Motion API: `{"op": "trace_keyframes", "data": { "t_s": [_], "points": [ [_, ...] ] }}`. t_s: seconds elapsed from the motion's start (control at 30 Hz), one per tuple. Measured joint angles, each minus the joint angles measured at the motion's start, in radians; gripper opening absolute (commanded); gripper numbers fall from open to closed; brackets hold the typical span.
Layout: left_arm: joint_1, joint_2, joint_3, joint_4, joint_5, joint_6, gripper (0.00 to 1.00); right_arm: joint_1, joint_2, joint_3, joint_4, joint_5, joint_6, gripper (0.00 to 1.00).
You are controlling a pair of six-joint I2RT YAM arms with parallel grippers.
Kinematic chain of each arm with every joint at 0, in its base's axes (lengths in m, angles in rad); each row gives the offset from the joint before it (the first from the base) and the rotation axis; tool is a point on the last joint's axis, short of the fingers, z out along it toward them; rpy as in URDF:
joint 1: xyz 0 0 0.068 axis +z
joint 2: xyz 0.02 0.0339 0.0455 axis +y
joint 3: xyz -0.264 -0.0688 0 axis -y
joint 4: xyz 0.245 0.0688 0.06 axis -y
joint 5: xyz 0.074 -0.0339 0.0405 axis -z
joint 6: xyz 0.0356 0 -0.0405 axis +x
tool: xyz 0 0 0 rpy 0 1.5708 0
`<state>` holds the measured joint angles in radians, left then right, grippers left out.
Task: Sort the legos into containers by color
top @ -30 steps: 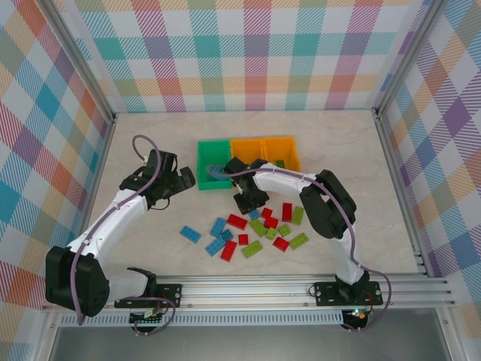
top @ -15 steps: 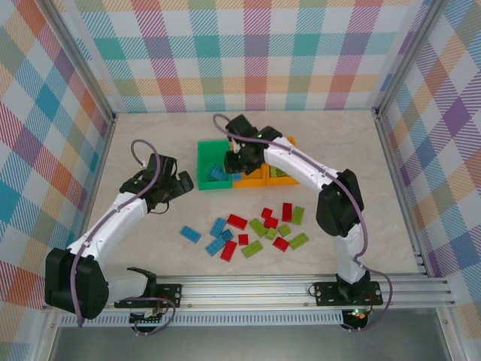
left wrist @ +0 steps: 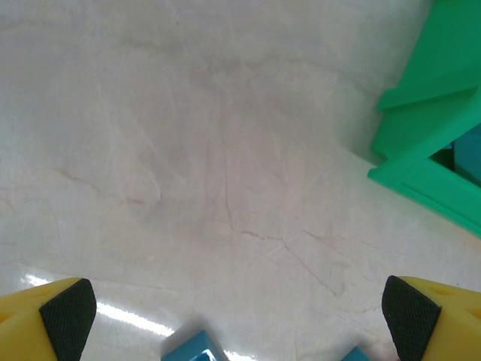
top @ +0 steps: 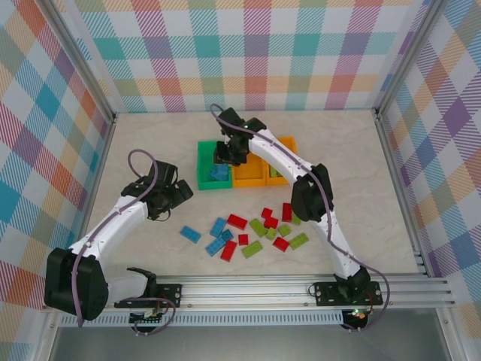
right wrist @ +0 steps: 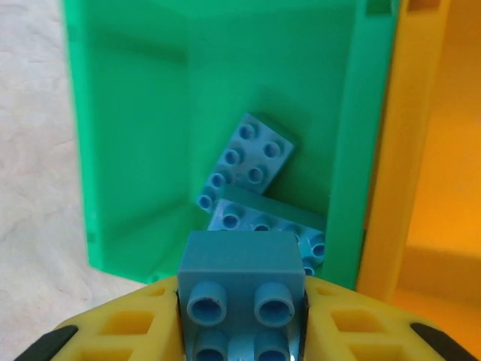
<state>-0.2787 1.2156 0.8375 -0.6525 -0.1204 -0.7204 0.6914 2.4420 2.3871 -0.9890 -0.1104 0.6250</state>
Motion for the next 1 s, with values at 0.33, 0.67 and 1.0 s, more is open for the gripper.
{"op": "trace_keyframes", "data": {
  "t_s": [0.33, 0.67, 1.0],
  "points": [
    [-0.047, 0.006, -0.038, -0.123, 0.093, -0.162, 1.0, -0.013, 0.043, 0.07, -0.007, -0.048, 0.078, 0.56],
    [-0.135, -0.011, -0.116, -0.154, 0.151, -0.332, 1.0, -0.014, 0.043, 0.072, 0.001, -0.062, 0.096, 0.62],
    [-0.166, 0.008, -0.148, -0.079, 0.162, -0.413, 0.88, -0.014, -0.067, 0.003, 0.012, -0.053, 0.017, 0.73]
  ]
}}
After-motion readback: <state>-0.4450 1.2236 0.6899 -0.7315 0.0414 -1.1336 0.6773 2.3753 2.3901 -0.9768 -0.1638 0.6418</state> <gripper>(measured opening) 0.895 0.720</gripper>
